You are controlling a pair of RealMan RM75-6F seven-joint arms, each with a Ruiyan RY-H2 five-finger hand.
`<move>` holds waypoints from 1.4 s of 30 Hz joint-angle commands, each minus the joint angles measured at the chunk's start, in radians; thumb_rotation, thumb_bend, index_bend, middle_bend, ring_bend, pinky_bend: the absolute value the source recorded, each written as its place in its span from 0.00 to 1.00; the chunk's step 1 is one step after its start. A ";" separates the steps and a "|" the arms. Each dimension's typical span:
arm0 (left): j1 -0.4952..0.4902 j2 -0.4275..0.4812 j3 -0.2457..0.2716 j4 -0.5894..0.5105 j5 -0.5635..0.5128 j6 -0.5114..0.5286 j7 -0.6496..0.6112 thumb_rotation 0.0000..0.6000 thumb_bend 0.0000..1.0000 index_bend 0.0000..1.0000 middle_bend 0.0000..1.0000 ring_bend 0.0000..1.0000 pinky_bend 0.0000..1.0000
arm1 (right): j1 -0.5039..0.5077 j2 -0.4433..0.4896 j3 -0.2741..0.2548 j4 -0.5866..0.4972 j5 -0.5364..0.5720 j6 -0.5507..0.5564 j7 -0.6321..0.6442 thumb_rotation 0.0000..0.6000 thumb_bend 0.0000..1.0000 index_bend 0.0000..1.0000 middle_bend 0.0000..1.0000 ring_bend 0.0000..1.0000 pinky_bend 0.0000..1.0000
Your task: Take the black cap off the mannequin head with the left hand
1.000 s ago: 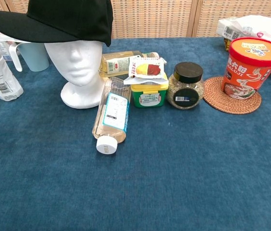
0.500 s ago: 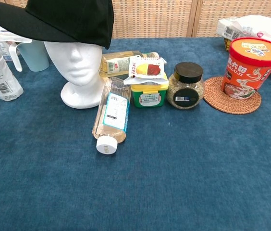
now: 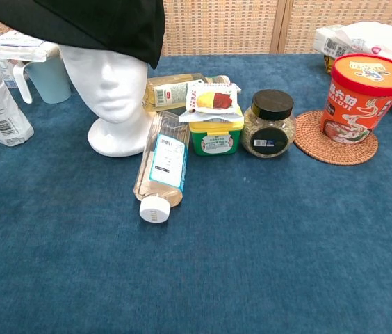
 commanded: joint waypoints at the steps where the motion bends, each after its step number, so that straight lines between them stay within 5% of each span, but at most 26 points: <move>1: -0.009 0.003 -0.009 0.004 -0.004 0.006 0.000 1.00 0.28 0.67 0.54 0.43 0.62 | 0.000 0.000 0.000 0.000 0.001 0.000 0.001 1.00 0.25 0.16 0.00 0.00 0.00; 14: -0.068 0.052 -0.083 -0.058 -0.014 0.037 0.035 1.00 0.28 0.68 0.55 0.43 0.62 | 0.004 -0.003 -0.001 -0.001 0.004 -0.012 -0.013 1.00 0.25 0.16 0.00 0.00 0.00; 18: -0.089 0.111 -0.121 -0.165 -0.009 0.039 0.084 1.00 0.28 0.69 0.55 0.43 0.62 | 0.007 -0.005 0.000 -0.003 0.008 -0.019 -0.018 1.00 0.25 0.16 0.00 0.00 0.00; 26: -0.104 0.172 -0.119 -0.340 0.041 0.036 0.175 1.00 0.28 0.69 0.55 0.44 0.62 | 0.011 -0.008 -0.003 -0.007 0.008 -0.030 -0.029 1.00 0.25 0.16 0.00 0.00 0.00; 33: -0.186 0.132 -0.140 -0.470 -0.037 -0.112 0.330 1.00 0.28 0.69 0.55 0.44 0.63 | 0.013 -0.008 -0.008 -0.007 -0.003 -0.033 -0.029 1.00 0.25 0.16 0.00 0.00 0.00; 42: -0.300 0.005 -0.182 -0.425 -0.126 -0.198 0.466 1.00 0.28 0.70 0.55 0.44 0.63 | 0.022 -0.002 -0.004 -0.001 0.015 -0.051 -0.009 1.00 0.25 0.16 0.00 0.00 0.00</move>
